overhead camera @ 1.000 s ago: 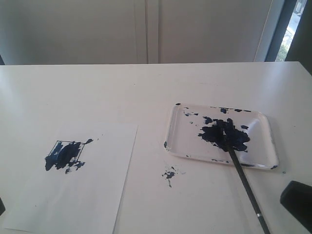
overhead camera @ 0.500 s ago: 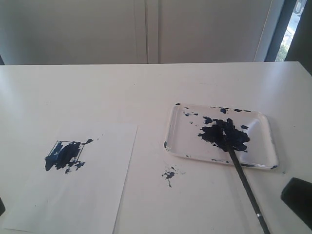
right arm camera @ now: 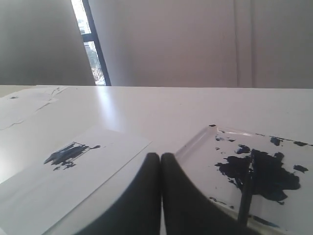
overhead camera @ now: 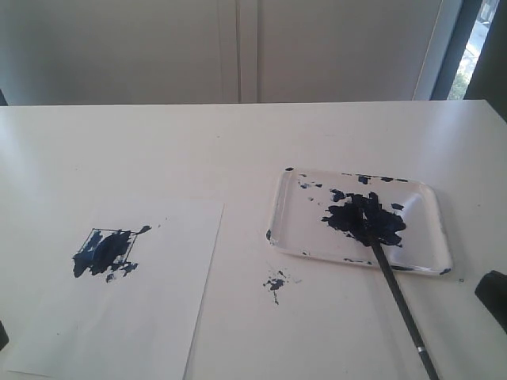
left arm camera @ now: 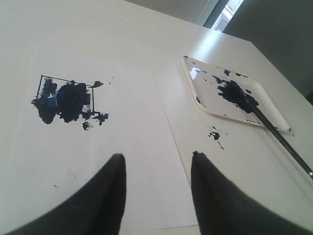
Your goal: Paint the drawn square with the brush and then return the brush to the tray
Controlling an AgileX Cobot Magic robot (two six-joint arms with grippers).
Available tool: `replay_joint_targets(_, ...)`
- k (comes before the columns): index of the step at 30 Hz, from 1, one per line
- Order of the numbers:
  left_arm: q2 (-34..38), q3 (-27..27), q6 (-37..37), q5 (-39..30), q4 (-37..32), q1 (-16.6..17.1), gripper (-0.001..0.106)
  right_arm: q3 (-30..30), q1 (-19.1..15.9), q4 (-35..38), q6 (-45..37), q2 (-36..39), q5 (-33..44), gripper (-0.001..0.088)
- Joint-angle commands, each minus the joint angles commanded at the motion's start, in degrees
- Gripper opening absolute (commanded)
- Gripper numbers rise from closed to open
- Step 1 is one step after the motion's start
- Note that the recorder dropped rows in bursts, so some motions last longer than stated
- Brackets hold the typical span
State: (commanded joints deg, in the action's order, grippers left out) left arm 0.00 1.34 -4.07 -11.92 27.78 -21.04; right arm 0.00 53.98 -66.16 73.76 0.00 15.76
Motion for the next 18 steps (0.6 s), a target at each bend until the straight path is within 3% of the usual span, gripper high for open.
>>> replay_joint_targets(2, 0.00, 0.00, 0.00, 0.00, 0.00, 0.00, 0.048, 0.00, 0.00, 0.61, 2.96, 0.00, -0.44, 0.0000)
replay_joint_targets(18, 0.00, 0.00, 0.00, 0.00, 0.00, 0.00, 0.048, 0.00, 0.00, 0.61, 3.06, 0.00, -0.58, 0.0000)
